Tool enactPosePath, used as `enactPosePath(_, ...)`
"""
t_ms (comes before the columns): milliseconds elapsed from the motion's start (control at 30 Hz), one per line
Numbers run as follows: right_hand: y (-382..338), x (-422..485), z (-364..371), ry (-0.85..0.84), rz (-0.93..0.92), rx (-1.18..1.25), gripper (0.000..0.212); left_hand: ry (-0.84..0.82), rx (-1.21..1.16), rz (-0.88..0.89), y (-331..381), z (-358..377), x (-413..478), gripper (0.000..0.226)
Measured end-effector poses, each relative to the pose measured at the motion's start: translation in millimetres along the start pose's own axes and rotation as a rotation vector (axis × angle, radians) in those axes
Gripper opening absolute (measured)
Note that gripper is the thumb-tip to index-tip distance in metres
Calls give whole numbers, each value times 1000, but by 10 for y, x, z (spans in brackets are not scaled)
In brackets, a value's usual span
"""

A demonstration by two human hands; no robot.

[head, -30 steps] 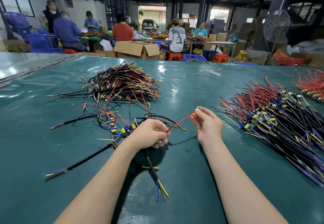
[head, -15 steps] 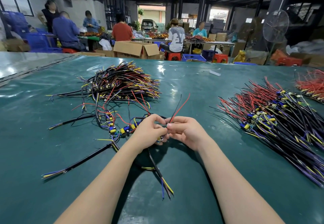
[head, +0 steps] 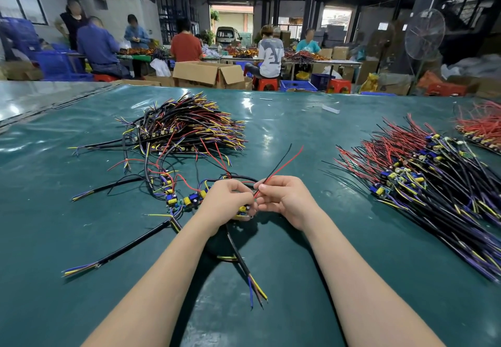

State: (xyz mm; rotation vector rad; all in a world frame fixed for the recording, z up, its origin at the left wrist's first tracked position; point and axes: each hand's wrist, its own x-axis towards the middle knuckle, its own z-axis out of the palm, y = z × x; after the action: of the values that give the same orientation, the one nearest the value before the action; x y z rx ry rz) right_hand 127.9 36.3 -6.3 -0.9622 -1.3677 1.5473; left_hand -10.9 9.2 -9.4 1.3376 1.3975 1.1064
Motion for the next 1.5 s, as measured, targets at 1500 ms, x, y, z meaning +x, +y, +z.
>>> enactPosePath(1500, 8, 15, -32, 246, -95, 163, 22, -169, 227, 149, 10, 6, -79, 22)
